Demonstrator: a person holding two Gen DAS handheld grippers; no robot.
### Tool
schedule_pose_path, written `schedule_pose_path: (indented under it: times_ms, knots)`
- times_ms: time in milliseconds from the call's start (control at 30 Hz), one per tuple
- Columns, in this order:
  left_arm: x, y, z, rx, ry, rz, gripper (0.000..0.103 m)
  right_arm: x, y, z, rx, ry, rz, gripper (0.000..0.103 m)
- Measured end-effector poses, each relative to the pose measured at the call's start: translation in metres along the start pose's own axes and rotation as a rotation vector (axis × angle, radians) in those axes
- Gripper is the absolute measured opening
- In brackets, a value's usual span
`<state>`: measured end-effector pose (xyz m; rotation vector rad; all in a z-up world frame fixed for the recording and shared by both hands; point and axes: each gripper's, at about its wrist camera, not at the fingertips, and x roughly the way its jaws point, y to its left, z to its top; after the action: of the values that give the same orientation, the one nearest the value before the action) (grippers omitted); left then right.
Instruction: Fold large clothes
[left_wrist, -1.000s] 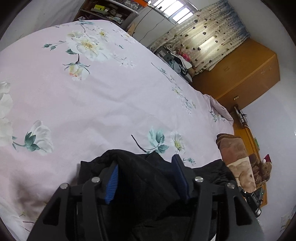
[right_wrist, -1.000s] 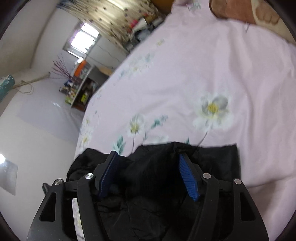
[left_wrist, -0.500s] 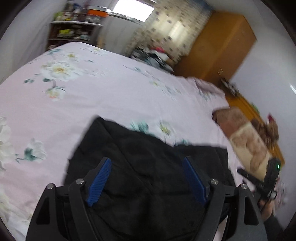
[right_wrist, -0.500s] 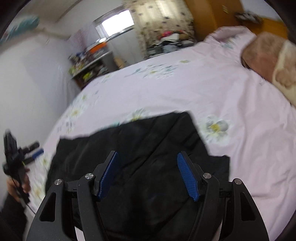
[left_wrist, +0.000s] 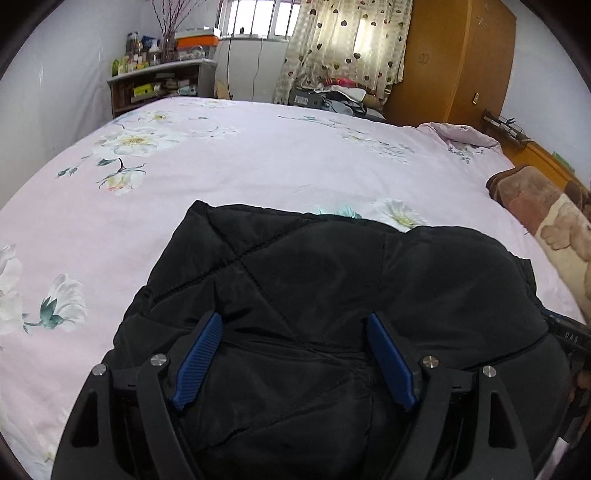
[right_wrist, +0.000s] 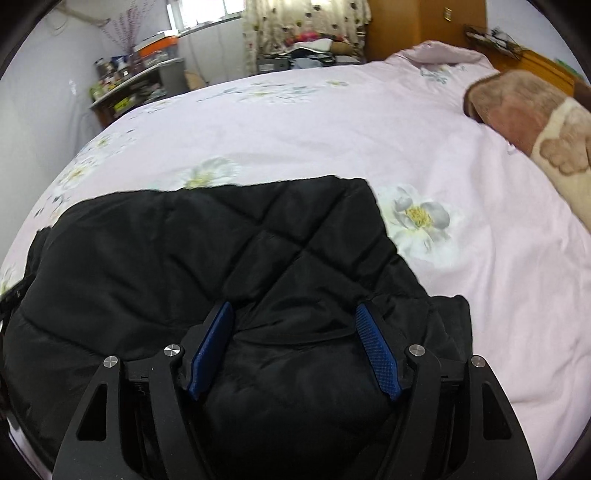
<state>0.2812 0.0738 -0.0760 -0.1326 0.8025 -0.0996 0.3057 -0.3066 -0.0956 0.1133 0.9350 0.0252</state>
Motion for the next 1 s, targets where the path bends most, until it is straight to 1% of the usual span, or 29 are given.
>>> schedule_pose_path:
  times_ms: [100,233,267,367,400,467,500,533,600,633,667,700,733,767,800,900,1000]
  knots:
    - [0.003,-0.002,0.0,0.003,0.003,0.015,0.084,0.004,0.0,-0.004,-0.003,-0.008,-0.033,0.069]
    - [-0.008,-0.003,0.015,0.007,0.069,0.015,0.083,-0.009,0.001,0.004,0.006,0.016,-0.039,0.069]
    - [-0.015,-0.003,0.018,0.007,0.068,0.009,0.083,-0.014,0.002,0.008,0.01,0.015,-0.039,0.069]
    - [-0.036,-0.006,0.035,0.006,0.021,-0.039,0.083,-0.043,0.006,0.019,0.032,-0.047,-0.009,0.069]
    - [-0.041,-0.009,0.041,0.015,0.002,-0.053,0.083,-0.056,0.01,0.024,0.029,-0.081,0.014,0.069]
    - [-0.044,-0.018,0.05,0.051,-0.031,-0.08,0.083,-0.067,0.023,0.031,0.003,-0.116,0.058,0.069]
    - [-0.039,-0.024,0.053,0.08,-0.04,-0.08,0.083,-0.066,0.034,0.035,-0.025,-0.114,0.089,0.069]
    - [-0.029,-0.029,0.055,0.113,-0.032,-0.064,0.083,-0.061,0.045,0.038,-0.052,-0.1,0.113,0.069]
    - [-0.001,-0.03,0.056,0.143,0.03,-0.019,0.083,-0.043,0.057,0.041,-0.084,-0.063,0.13,0.069]
    - [0.017,-0.025,0.052,0.144,0.072,0.012,0.083,-0.024,0.059,0.043,-0.095,-0.022,0.107,0.069]
    - [0.028,-0.019,0.05,0.138,0.09,0.013,0.084,-0.008,0.056,0.045,-0.098,0.005,0.081,0.069]
    - [0.035,-0.012,0.046,0.118,0.094,0.0,0.084,0.004,0.052,0.044,-0.099,0.016,0.063,0.069]
    - [0.041,-0.005,0.043,0.078,0.095,-0.019,0.084,0.014,0.045,0.044,-0.09,0.018,0.063,0.069]
    - [0.045,-0.001,0.041,0.054,0.093,-0.03,0.084,0.019,0.041,0.043,-0.073,0.018,0.084,0.069]
    - [0.047,-0.001,0.039,0.048,0.085,-0.033,0.084,0.026,0.034,0.041,-0.045,0.016,0.104,0.069]
    - [0.052,-0.006,0.034,0.063,0.065,-0.012,0.085,0.039,0.036,0.032,-0.05,-0.01,0.059,0.069]
    - [0.056,-0.004,0.029,0.048,0.046,-0.023,0.085,0.044,0.03,0.023,-0.029,-0.034,0.066,0.069]
